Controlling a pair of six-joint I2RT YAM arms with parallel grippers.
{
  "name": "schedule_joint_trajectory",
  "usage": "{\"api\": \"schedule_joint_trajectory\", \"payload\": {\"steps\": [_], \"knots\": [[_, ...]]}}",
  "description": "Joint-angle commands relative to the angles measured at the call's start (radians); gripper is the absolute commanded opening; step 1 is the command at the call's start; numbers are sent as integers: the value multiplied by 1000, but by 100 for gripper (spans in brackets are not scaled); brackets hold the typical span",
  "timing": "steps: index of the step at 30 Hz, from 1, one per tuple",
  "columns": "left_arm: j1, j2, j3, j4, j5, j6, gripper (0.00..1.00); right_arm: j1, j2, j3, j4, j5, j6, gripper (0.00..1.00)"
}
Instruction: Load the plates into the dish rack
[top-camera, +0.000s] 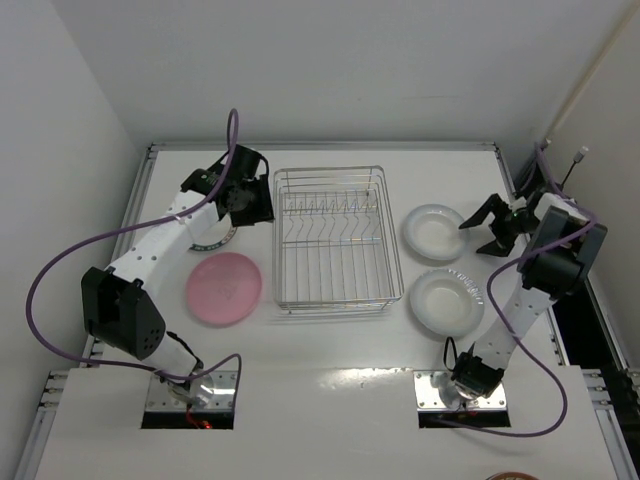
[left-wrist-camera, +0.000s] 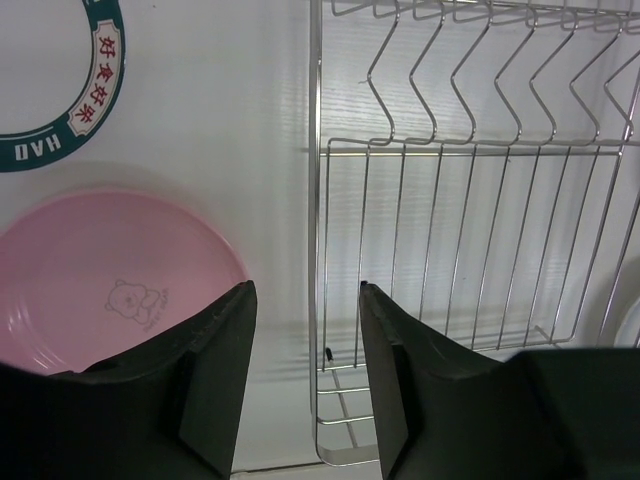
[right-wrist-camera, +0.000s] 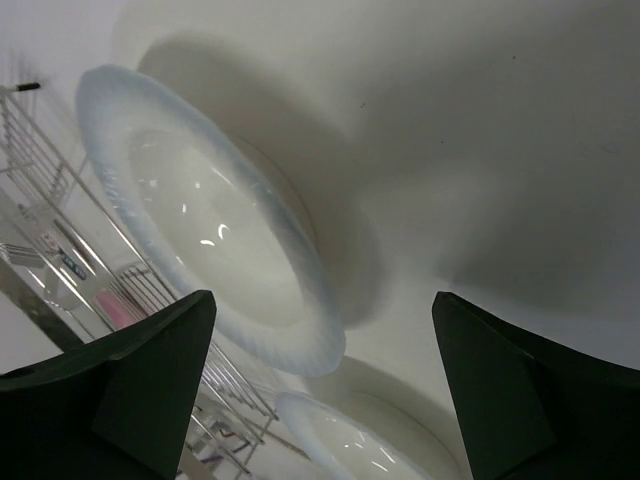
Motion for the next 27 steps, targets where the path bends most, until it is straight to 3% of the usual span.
{"api": "schedule_joint_trajectory", "payload": {"steps": [1, 4, 8, 14, 15, 18, 27], "knots": [[-8, -4, 16, 12, -31, 8, 43, 22, 55, 64, -21, -31, -77, 87], [-8, -13, 16, 12, -43, 8, 45, 22, 83, 73, -19, -16, -86, 81], [-8, -13, 16, 3, -52, 8, 47, 43, 118, 61, -19, -37, -86, 65], [-8, -13, 16, 3, -52, 8, 47, 74, 152, 136, -56, -14, -86, 27], [-8, -13, 16, 3, -52, 8, 47, 74, 152, 136, -56, -14, -86, 13], [-8, -13, 16, 3, -52, 8, 47, 83, 129, 136, -45, 7, -65, 0], [-8, -22, 16, 3, -62, 8, 47, 114, -223, 84, 115, 176, 110, 0]]}}
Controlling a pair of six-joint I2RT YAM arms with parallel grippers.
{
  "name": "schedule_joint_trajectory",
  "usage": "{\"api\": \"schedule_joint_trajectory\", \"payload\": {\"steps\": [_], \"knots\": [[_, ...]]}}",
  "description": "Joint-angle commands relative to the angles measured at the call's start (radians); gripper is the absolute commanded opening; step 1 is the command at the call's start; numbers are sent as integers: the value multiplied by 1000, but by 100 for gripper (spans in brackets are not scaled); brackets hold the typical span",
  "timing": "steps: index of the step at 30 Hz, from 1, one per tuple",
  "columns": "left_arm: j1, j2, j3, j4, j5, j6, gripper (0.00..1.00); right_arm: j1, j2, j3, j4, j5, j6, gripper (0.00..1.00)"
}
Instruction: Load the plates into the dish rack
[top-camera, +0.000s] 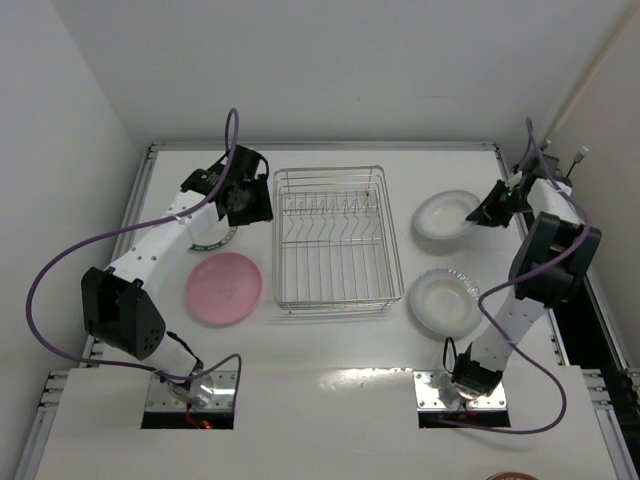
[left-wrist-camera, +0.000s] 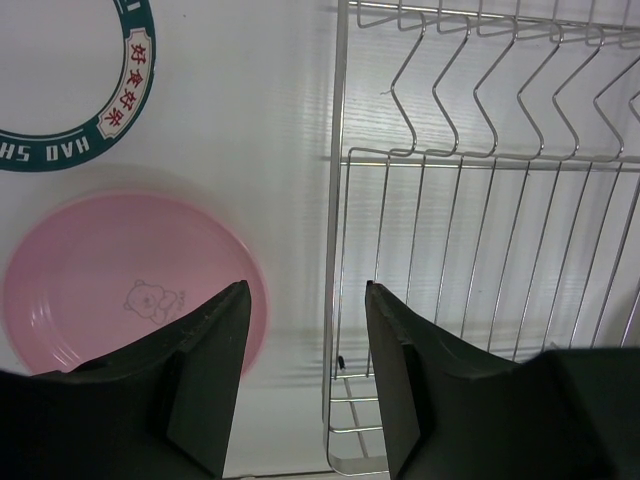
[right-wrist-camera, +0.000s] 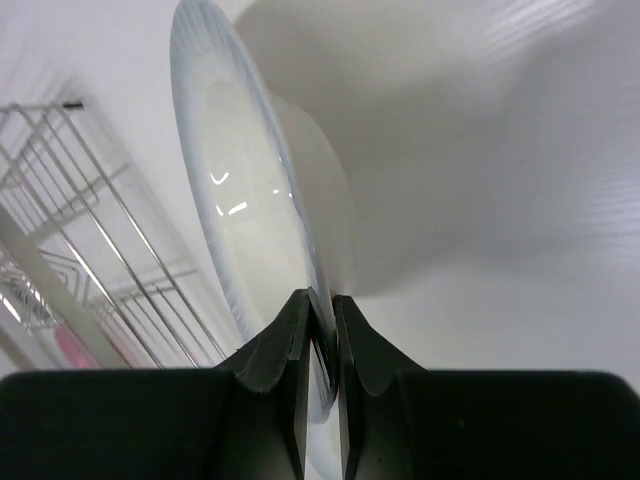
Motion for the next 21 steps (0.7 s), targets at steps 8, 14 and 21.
{"api": "schedule_joint_trajectory", "payload": {"steps": [8, 14, 21], "knots": [[-8, -13, 16, -4, -8, 8, 47, 273, -446, 82, 173, 449, 189, 0], [-8, -4, 7, -4, 1, -1, 47, 563, -367, 300, 54, 709, 152, 0], [-8, -27, -13, -4, 1, -10, 47, 711, -170, 512, -106, 867, 125, 0]]}}
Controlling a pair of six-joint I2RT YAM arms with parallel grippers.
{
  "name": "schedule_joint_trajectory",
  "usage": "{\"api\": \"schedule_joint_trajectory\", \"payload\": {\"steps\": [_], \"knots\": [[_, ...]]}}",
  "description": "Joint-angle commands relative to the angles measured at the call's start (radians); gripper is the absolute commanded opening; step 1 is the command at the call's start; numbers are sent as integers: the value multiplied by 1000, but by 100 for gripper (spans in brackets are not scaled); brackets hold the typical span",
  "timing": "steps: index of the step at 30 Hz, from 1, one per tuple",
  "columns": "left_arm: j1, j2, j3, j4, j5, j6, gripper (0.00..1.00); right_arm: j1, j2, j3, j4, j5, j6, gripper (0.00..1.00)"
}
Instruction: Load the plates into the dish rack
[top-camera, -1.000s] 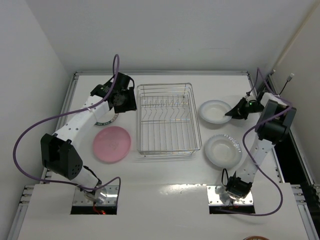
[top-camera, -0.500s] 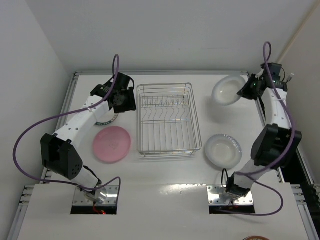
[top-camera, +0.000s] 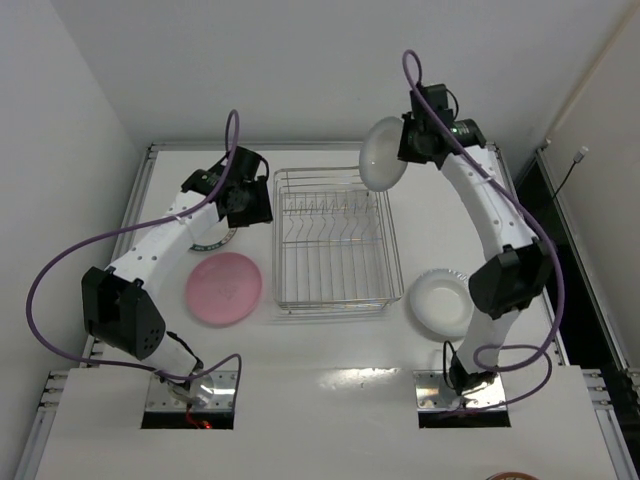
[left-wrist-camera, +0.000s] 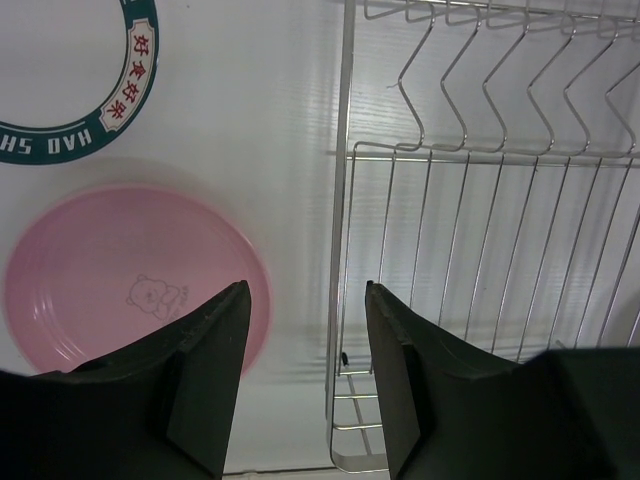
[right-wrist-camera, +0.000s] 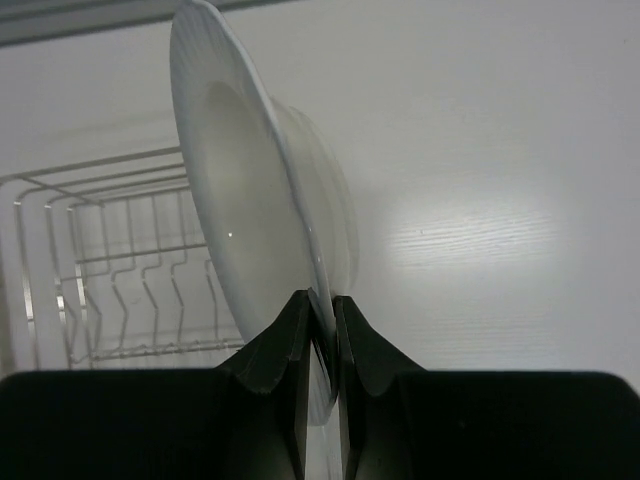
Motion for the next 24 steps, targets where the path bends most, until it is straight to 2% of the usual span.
{"api": "schedule_joint_trajectory", "payload": {"steps": [1, 6, 13, 24], "knots": [[-8, -27, -9, 6, 3, -9, 47, 28, 62, 94, -53, 163, -12, 0], [-8, -45, -20, -3, -6, -9, 47, 67, 85, 66, -53, 175, -21, 0], [-8, -45, -20, -3, -25, 0, 47, 132, 85, -62, -47, 166, -10, 0], [-8, -54, -20, -3, -34, 0, 47, 250, 120, -64, -119, 229, -30, 0]]}}
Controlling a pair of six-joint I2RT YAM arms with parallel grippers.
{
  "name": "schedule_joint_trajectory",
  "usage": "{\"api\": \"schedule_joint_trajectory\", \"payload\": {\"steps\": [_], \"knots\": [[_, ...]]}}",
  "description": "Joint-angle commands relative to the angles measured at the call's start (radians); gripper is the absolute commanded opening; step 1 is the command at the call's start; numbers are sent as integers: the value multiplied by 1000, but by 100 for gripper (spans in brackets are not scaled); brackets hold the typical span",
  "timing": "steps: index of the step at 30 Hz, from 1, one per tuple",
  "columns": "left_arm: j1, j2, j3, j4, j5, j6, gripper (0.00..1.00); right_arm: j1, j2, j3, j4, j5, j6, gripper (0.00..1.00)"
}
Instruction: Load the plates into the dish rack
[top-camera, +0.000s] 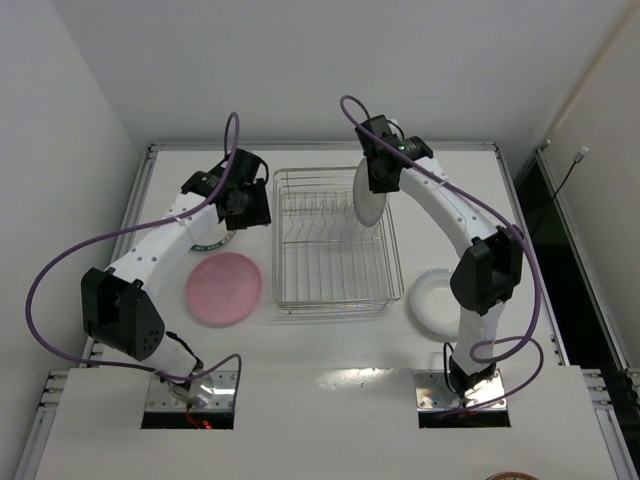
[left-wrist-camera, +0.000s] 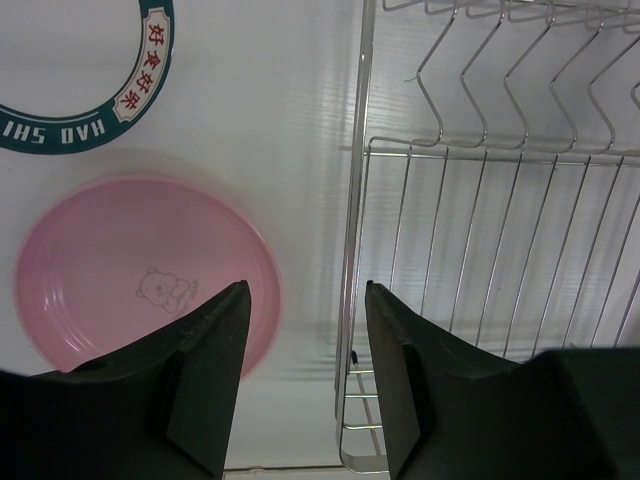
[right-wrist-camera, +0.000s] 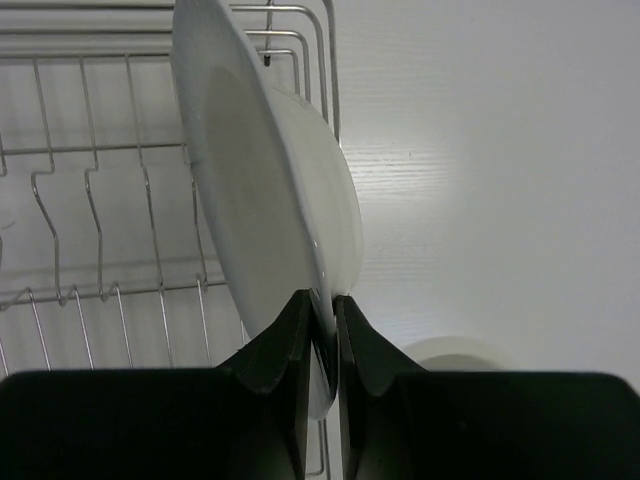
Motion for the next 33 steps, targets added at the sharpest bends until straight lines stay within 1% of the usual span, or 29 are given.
{"api": "schedule_joint_trajectory", "payload": {"steps": [1, 5, 7, 8, 10, 13, 17, 18, 19, 21, 22, 24, 25, 27, 31, 33], "knots": [[-8, -49, 1, 5, -14, 3, 47, 76, 2, 4, -22, 18, -15, 0], [-8, -49, 1, 5, -14, 3, 47, 126, 11, -30, -31, 48, -25, 0], [-8, -49, 1, 5, -14, 3, 47, 136, 11, -30, -31, 16, -12, 0], [-8, -49, 1, 5, -14, 3, 47, 136, 23, -30, -31, -44, -12, 0], [-8, -49, 1, 5, -14, 3, 47, 136, 49, -30, -31, -109, -12, 0], [-8, -49, -8, 5, -14, 3, 47, 136, 78, -19, -31, -160, -12, 0], [-8, -49, -8, 5, -5, 3, 47, 125, 124, -42, -31, -258, -2, 14], [-8, -49, -8, 5, -5, 3, 47, 116, 124, -43, -22, -258, -2, 19], [-8, -49, -8, 5, -5, 3, 47, 116, 135, -43, -22, -274, -2, 27], [-8, -49, -18, 5, -5, 3, 47, 116, 150, -52, -1, -287, -11, 31], [-8, -49, -18, 5, -5, 3, 47, 116, 162, -37, -1, -318, -11, 35], [-8, -49, -18, 5, -5, 3, 47, 116, 192, 14, -34, -327, -11, 39], [-8, -49, -18, 14, -5, 3, 47, 116, 213, 45, -56, -327, -21, 41], [-8, -49, -18, 14, -5, 3, 47, 125, 213, 45, -56, -317, -22, 41], [-8, -49, -18, 14, -5, 3, 47, 125, 173, 36, -16, -317, -22, 41], [-8, -49, -18, 14, -5, 3, 47, 116, 163, 92, -31, -317, -22, 42]]}}
